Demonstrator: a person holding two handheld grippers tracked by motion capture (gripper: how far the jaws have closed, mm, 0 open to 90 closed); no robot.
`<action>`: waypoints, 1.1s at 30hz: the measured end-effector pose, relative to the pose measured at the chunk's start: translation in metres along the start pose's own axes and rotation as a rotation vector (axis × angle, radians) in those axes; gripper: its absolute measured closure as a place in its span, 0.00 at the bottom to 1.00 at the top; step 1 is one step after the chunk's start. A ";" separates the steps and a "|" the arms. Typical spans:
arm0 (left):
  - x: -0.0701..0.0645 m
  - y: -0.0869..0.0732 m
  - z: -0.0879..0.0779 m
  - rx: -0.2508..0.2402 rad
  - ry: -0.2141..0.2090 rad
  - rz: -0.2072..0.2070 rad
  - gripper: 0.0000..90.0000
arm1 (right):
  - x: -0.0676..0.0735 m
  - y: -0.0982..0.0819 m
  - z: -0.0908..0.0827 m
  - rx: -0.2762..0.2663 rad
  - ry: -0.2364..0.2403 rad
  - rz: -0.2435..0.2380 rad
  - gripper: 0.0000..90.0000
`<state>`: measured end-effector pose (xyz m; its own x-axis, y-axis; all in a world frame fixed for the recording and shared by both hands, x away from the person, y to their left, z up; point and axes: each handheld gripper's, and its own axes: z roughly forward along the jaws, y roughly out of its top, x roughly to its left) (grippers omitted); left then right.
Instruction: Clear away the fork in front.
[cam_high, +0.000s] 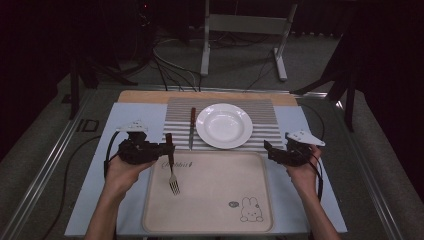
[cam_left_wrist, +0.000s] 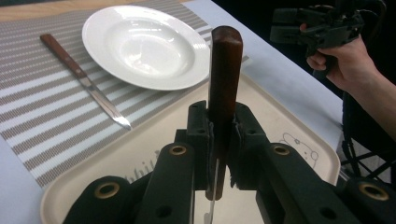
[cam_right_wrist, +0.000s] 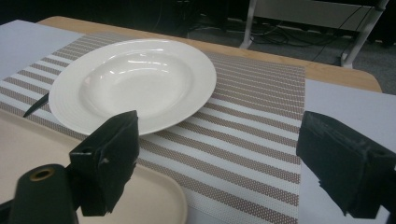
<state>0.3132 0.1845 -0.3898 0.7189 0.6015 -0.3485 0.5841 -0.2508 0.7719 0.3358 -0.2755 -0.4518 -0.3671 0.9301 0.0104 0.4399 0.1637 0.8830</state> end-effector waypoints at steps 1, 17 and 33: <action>0.000 -0.001 -0.001 0.003 -0.001 -0.004 0.90 | 0.000 0.000 0.000 0.001 -0.001 0.003 0.15; 0.016 -0.022 -0.002 0.072 0.002 -0.082 0.90 | 0.000 -0.001 0.001 0.007 -0.003 0.002 0.15; 0.037 -0.057 0.022 0.032 0.030 -0.101 0.85 | -0.001 -0.001 0.000 0.002 -0.005 0.002 0.15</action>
<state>0.3149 0.2048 -0.4584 0.6446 0.6470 -0.4073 0.6649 -0.2114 0.7164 0.3355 -0.2767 -0.4527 -0.3624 0.9320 0.0102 0.4427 0.1625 0.8818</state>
